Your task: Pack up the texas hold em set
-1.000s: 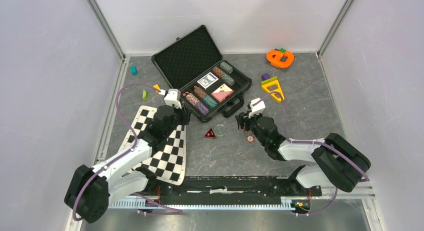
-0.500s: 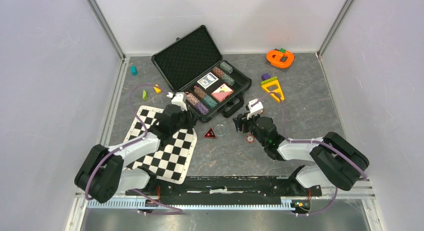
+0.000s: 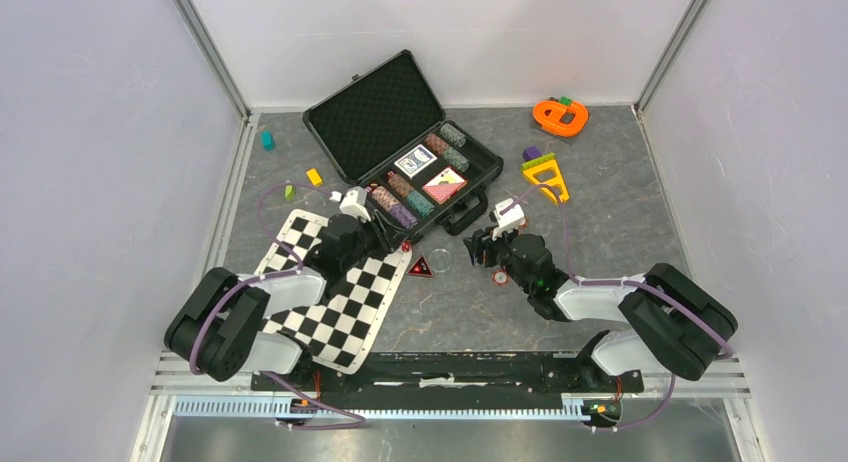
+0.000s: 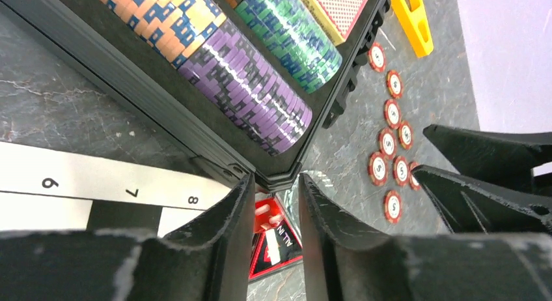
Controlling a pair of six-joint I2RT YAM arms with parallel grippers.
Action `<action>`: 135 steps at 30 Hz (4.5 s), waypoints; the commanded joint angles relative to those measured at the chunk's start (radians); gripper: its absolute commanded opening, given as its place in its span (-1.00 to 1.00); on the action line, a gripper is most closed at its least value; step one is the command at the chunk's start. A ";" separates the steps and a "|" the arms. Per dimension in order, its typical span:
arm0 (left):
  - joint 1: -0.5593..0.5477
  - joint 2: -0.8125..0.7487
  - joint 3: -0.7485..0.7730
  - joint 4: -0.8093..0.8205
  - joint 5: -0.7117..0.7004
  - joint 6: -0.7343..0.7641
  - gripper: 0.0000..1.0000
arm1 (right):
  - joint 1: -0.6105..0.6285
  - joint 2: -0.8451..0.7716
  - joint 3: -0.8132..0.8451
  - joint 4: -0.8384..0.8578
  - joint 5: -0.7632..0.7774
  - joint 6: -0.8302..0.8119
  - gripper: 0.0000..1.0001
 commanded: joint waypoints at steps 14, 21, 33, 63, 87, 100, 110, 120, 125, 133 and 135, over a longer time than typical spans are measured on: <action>0.021 -0.244 0.011 -0.313 -0.246 0.003 0.37 | 0.067 0.039 0.078 -0.010 -0.058 -0.016 0.22; 0.107 -0.347 -0.015 -0.581 -0.283 -0.147 0.15 | 0.170 0.165 0.190 -0.068 -0.021 0.071 0.06; 0.365 -0.179 -0.058 -0.660 -0.186 -0.348 0.01 | 0.273 0.354 0.339 -0.093 0.150 0.106 0.01; 0.436 -0.468 -0.018 -0.572 -0.067 -0.050 0.30 | 0.310 0.452 0.510 -0.265 0.211 0.089 -0.55; 0.424 -0.492 -0.126 -0.384 0.230 0.124 0.40 | -0.029 0.210 0.590 -0.459 0.050 0.029 -0.71; 0.422 -0.467 -0.141 -0.322 0.279 0.120 0.46 | -0.146 0.468 0.907 -0.498 0.043 0.074 -0.71; 0.421 -0.445 -0.141 -0.303 0.291 0.115 0.47 | -0.254 0.616 1.065 -0.509 0.038 0.057 -0.71; 0.421 -0.431 -0.138 -0.298 0.294 0.113 0.48 | -0.315 0.758 1.219 -0.554 0.019 0.061 -0.58; 0.420 -0.429 -0.138 -0.296 0.294 0.113 0.49 | -0.324 0.751 1.194 -0.575 -0.005 0.091 0.27; 0.420 -0.432 -0.140 -0.296 0.296 0.113 0.50 | -0.381 0.664 1.094 -0.556 0.003 0.094 0.32; 0.419 -0.435 -0.141 -0.297 0.297 0.113 0.50 | -0.404 0.654 1.082 -0.562 -0.024 0.086 0.29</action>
